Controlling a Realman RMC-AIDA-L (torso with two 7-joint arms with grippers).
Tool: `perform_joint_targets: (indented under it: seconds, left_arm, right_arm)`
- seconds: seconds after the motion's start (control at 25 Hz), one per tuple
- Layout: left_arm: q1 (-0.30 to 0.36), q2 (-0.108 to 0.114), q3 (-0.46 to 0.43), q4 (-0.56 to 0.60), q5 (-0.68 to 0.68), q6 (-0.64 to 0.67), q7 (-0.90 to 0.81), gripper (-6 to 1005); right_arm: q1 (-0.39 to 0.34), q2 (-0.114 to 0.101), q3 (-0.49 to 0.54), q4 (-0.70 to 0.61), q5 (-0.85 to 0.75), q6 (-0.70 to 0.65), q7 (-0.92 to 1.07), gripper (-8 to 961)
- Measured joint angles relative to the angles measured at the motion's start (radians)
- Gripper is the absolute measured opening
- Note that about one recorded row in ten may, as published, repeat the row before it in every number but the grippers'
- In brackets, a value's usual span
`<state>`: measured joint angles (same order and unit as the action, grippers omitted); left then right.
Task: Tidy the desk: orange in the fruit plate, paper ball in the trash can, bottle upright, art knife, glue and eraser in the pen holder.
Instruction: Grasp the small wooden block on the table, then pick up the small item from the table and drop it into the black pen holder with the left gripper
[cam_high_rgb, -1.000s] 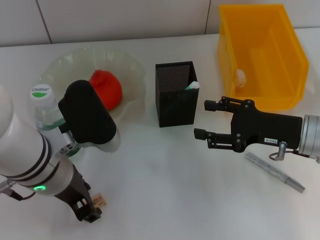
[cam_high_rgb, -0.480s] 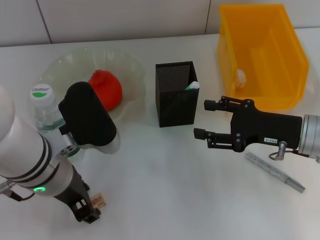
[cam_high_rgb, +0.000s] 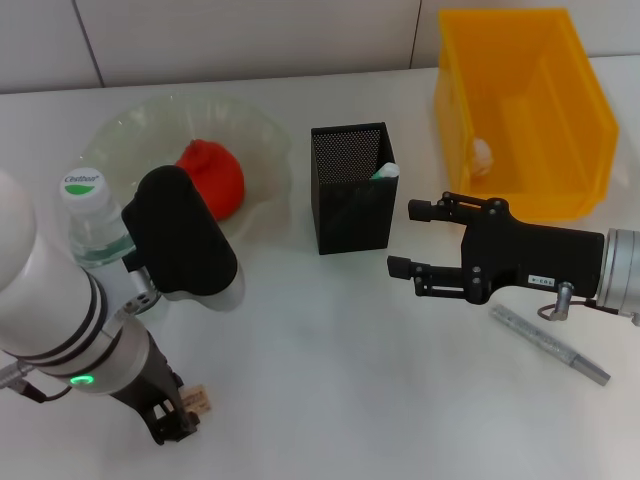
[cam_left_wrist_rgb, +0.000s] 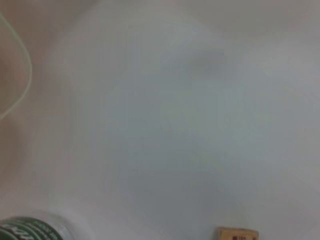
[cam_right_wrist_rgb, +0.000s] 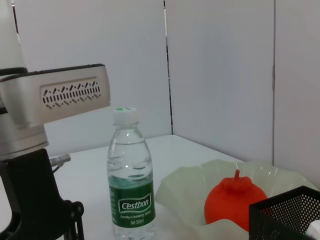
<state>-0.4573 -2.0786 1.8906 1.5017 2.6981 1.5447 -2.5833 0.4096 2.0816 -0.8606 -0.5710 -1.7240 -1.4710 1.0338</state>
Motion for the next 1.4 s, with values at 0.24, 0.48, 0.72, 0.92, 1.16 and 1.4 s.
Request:
perform_joint_targets:
  seconds: [0.24, 0.48, 0.72, 0.92, 1.16, 1.4]
  left_arm:
    - [-0.004, 0.0, 0.001, 0.0, 0.0, -0.002, 0.0, 416]
    - [-0.005, 0.0, 0.013, 0.0, 0.001, -0.005, 0.0, 344]
    - [-0.004, 0.0, 0.023, 0.008, 0.0, -0.005, 0.006, 289]
    - [-0.003, 0.0, 0.022, 0.049, -0.009, -0.023, 0.006, 285]
    - [0.004, 0.0, -0.01, 0.156, -0.033, -0.064, 0.0, 281]
    - [-0.004, 0.002, -0.099, 0.226, -0.151, -0.08, 0.004, 282]
  right_arm:
    - [0.0, 0.0, 0.0, 0.001, 0.002, 0.0, 0.0, 769]
    - [0.0, 0.0, 0.0, 0.0, 0.004, 0.0, 0.0, 768]
    - [0.0, 0.0, 0.0, 0.001, 0.005, 0.0, 0.0, 768]
    - [0.0, 0.0, 0.007, 0.0, 0.006, 0.0, 0.0, 769]
    - [-0.003, 0.0, 0.009, 0.0, 0.004, 0.004, 0.0, 769]
    - [-0.01, 0.0, 0.01, 0.0, 0.006, 0.005, 0.0, 768]
